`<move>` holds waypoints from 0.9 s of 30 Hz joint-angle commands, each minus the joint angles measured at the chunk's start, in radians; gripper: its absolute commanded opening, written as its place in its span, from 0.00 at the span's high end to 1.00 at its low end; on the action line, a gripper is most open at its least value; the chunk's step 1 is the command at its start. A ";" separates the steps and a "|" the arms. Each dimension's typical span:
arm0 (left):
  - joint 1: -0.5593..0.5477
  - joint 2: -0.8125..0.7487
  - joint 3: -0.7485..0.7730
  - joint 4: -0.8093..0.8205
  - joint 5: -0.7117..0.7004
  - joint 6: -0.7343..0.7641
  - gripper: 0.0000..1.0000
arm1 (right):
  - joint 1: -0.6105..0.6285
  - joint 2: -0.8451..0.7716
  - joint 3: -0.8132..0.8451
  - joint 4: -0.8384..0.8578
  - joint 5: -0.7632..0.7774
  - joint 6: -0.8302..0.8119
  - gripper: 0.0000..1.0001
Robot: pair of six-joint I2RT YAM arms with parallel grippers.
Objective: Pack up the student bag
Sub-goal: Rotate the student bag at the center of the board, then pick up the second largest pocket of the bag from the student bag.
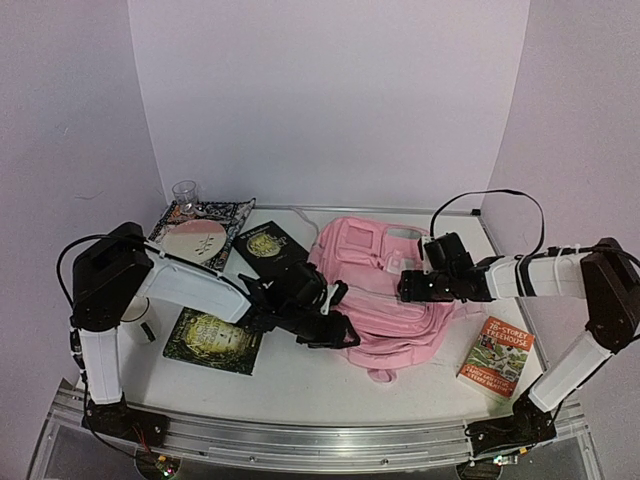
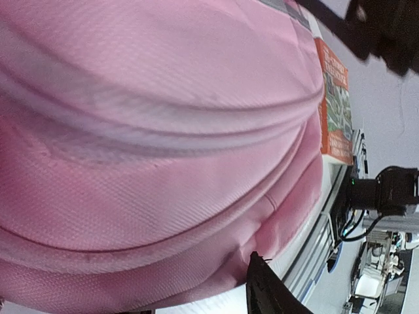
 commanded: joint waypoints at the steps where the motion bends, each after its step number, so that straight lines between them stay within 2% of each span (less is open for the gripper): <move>1: -0.038 -0.095 -0.037 0.048 -0.029 0.032 0.52 | -0.071 0.007 0.044 0.022 0.033 -0.103 0.20; 4: -0.025 -0.162 -0.057 0.010 -0.127 0.070 0.49 | -0.087 -0.019 0.046 0.017 0.005 -0.149 0.19; 8: 0.039 -0.217 -0.038 -0.103 -0.229 0.131 0.38 | -0.087 -0.081 0.040 0.016 -0.147 -0.176 0.19; 12: 0.140 -0.246 -0.035 -0.132 -0.255 0.164 0.28 | -0.082 -0.121 0.028 0.014 -0.221 -0.174 0.19; 14: 0.196 -0.240 -0.027 -0.132 -0.260 0.167 0.26 | -0.071 -0.127 0.030 0.013 -0.230 -0.175 0.19; 20: 0.287 -0.135 0.071 -0.121 -0.180 0.147 0.28 | -0.020 -0.107 0.085 0.013 -0.214 -0.192 0.19; 24: 0.299 -0.048 0.134 -0.105 -0.072 0.152 0.34 | 0.020 -0.056 0.166 0.013 -0.205 -0.203 0.20; 27: 0.301 -0.041 0.120 -0.072 -0.006 0.153 0.35 | 0.055 0.000 0.226 0.013 -0.193 -0.208 0.20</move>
